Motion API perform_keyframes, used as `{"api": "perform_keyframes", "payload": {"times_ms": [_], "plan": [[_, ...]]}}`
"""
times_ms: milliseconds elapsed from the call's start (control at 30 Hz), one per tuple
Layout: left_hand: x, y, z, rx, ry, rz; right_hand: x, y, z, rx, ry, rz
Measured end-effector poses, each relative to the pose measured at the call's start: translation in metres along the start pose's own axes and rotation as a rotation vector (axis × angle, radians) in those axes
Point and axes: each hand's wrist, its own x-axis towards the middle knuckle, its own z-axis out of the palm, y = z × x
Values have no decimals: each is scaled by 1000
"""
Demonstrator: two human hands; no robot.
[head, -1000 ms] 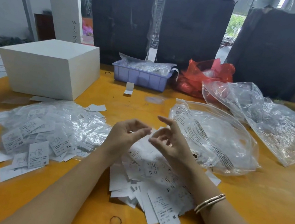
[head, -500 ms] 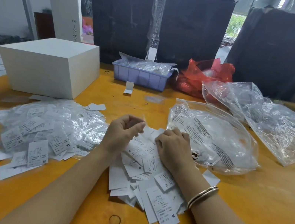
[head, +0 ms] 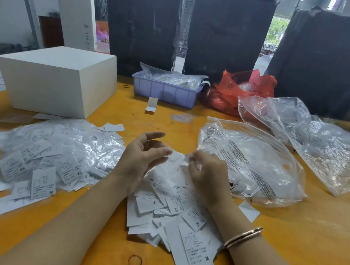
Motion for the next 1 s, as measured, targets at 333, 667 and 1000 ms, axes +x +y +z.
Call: {"api": "perform_keyframes", "payload": {"times_ms": [333, 667, 1000], "plan": [[5, -1, -3, -210, 34, 60, -2, -18, -13, 656, -252, 184], [-1, 5, -2, 48, -179, -188, 0, -18, -15, 765, -233, 236], [2, 3, -5, 77, -44, -60, 0, -12, -25, 995, -115, 325]]}}
